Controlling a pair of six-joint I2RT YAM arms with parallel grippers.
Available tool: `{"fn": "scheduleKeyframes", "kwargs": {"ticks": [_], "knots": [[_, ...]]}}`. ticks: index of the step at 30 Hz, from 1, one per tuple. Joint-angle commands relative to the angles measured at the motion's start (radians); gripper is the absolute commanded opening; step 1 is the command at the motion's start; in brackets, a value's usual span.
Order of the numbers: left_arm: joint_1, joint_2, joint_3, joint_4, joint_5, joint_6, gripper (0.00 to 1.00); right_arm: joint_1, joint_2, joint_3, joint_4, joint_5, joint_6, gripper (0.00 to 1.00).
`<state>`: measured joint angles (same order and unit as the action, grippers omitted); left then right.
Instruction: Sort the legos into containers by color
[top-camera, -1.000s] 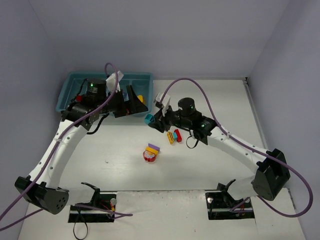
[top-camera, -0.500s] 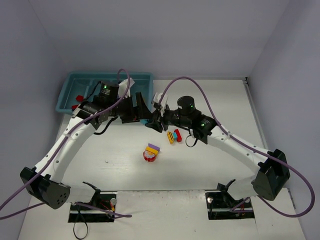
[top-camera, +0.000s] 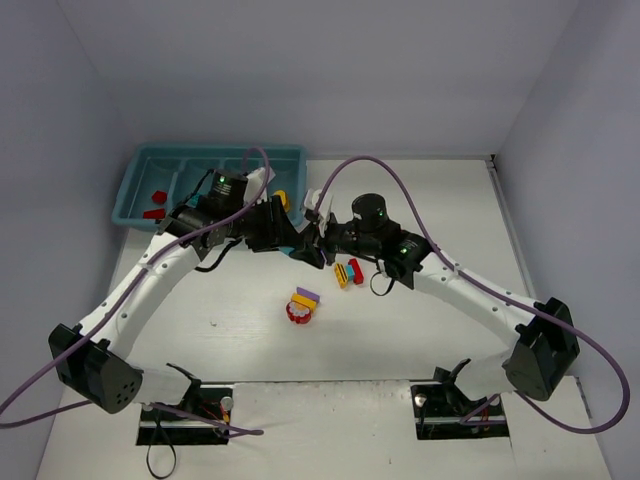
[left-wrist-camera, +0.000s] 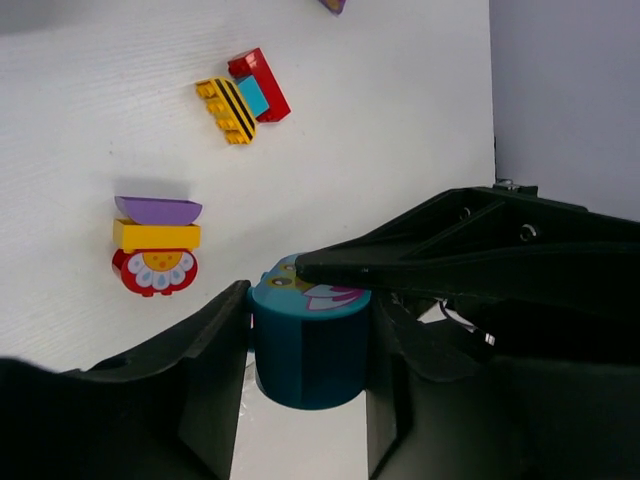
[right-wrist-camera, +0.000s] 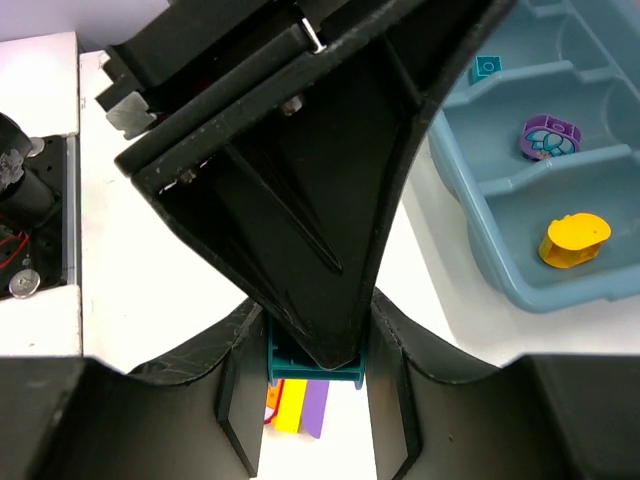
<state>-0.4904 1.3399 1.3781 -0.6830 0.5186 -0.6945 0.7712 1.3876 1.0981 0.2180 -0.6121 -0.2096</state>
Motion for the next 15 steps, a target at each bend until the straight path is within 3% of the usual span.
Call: {"fn": "scheduleKeyframes", "kwargs": {"ticks": [1,2,4,6,8,12,15], "knots": [[-0.008,-0.011,0.012,0.060,-0.014,-0.002,0.20,0.005,-0.022,0.046,0.098,-0.015,-0.010,0.09],[-0.007,-0.013,0.012,0.060,-0.018,0.009,0.15,0.005,-0.022,0.043,0.095,-0.002,-0.011,0.12],[-0.004,-0.012,0.015,0.053,-0.045,0.024,0.06,0.004,-0.027,0.039,0.087,0.012,-0.016,0.29],[0.004,-0.002,0.035,0.030,-0.077,0.065,0.05,0.002,-0.035,0.029,0.083,0.041,-0.011,0.47],[0.025,0.010,0.053,0.001,-0.141,0.118,0.05,-0.007,-0.045,0.020,0.070,0.096,-0.004,0.55],[0.122,0.065,0.120,-0.027,-0.213,0.194,0.05,-0.041,-0.105,-0.012,0.055,0.175,0.025,0.84],[0.209,0.114,0.162,-0.020,-0.300,0.251,0.05,-0.076,-0.148,-0.027,0.026,0.227,0.055,0.95]]}}
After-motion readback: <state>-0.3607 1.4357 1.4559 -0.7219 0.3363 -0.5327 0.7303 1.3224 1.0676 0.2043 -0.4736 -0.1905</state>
